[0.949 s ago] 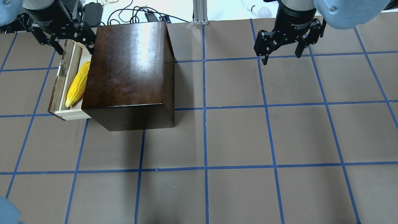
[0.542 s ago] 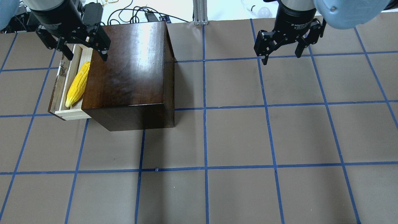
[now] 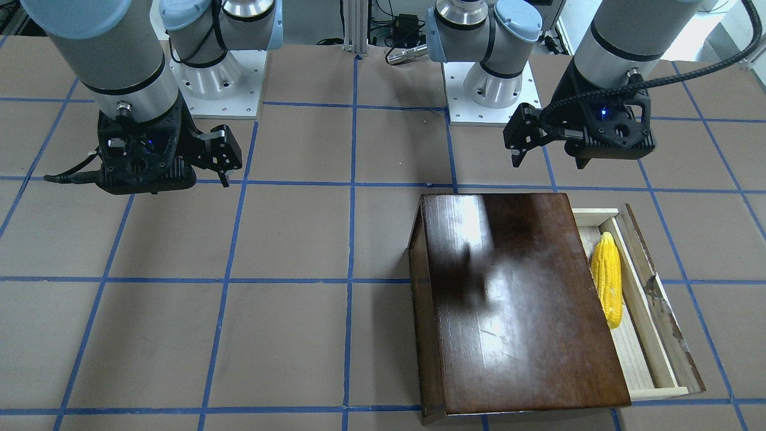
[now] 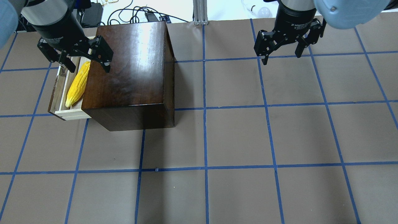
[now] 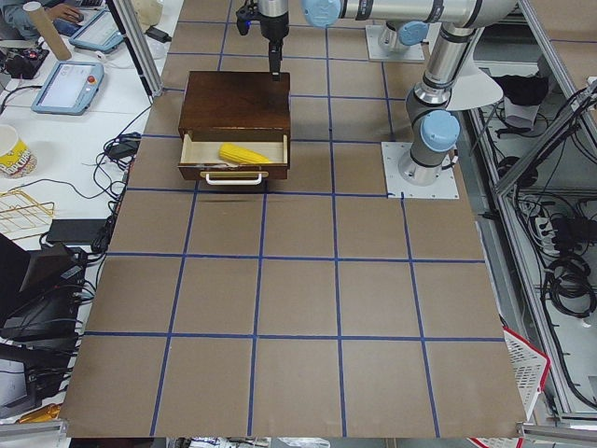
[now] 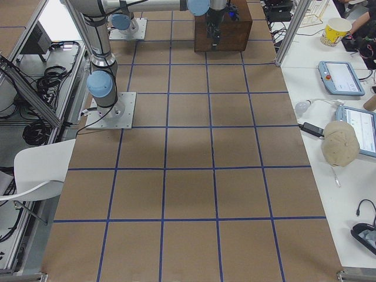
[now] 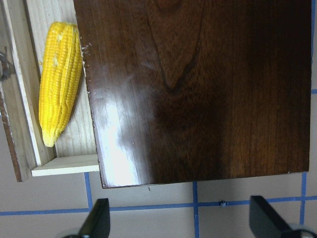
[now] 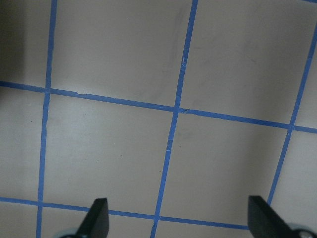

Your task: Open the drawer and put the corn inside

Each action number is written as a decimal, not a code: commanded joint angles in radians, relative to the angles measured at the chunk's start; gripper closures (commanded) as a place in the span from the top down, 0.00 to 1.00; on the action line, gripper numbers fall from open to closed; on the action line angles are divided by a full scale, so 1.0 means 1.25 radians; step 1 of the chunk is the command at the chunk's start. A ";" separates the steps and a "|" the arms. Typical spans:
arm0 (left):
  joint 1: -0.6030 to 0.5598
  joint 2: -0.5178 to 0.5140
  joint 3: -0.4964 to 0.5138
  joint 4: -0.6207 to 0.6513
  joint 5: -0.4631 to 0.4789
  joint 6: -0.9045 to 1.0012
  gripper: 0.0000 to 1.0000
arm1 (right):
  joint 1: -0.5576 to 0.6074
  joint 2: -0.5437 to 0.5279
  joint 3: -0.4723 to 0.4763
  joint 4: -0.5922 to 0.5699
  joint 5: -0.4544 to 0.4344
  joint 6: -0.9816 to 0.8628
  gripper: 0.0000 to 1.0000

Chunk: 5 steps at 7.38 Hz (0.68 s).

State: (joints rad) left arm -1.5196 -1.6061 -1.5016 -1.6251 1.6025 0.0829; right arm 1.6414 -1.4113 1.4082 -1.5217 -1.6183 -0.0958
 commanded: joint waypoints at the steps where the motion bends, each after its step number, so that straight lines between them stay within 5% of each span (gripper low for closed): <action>1: -0.016 -0.002 -0.006 0.013 0.004 -0.032 1.00 | 0.000 0.000 0.000 0.000 0.000 -0.001 1.00; 5: -0.018 -0.010 -0.004 0.046 0.006 -0.052 1.00 | 0.000 0.000 0.000 0.000 0.000 0.001 1.00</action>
State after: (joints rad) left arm -1.5407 -1.6135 -1.5047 -1.5920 1.6090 0.0228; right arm 1.6414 -1.4113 1.4082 -1.5217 -1.6184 -0.0960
